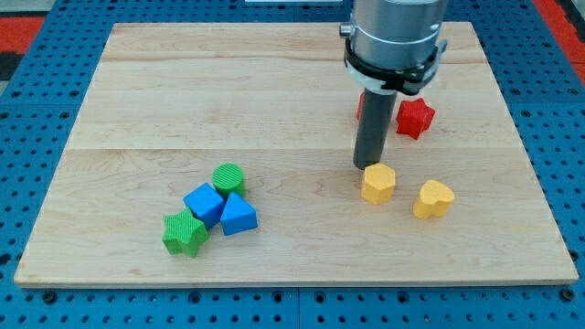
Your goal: Nudge the blue cube down a bit
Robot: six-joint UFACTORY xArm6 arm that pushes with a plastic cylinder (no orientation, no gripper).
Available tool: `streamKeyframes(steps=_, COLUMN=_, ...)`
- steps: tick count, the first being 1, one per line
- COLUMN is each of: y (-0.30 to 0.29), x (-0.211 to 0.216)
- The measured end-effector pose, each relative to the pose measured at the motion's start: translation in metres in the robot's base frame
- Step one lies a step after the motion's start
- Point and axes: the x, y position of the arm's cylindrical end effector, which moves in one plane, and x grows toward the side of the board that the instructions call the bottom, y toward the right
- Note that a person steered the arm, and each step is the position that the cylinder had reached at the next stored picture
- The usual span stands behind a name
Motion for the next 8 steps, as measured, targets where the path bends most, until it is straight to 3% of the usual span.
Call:
streamKeyframes(steps=3, y=0.013, x=0.012)
streamKeyframes(steps=7, y=-0.132, x=-0.003)
streamKeyframes(steps=8, y=-0.134, x=-0.005)
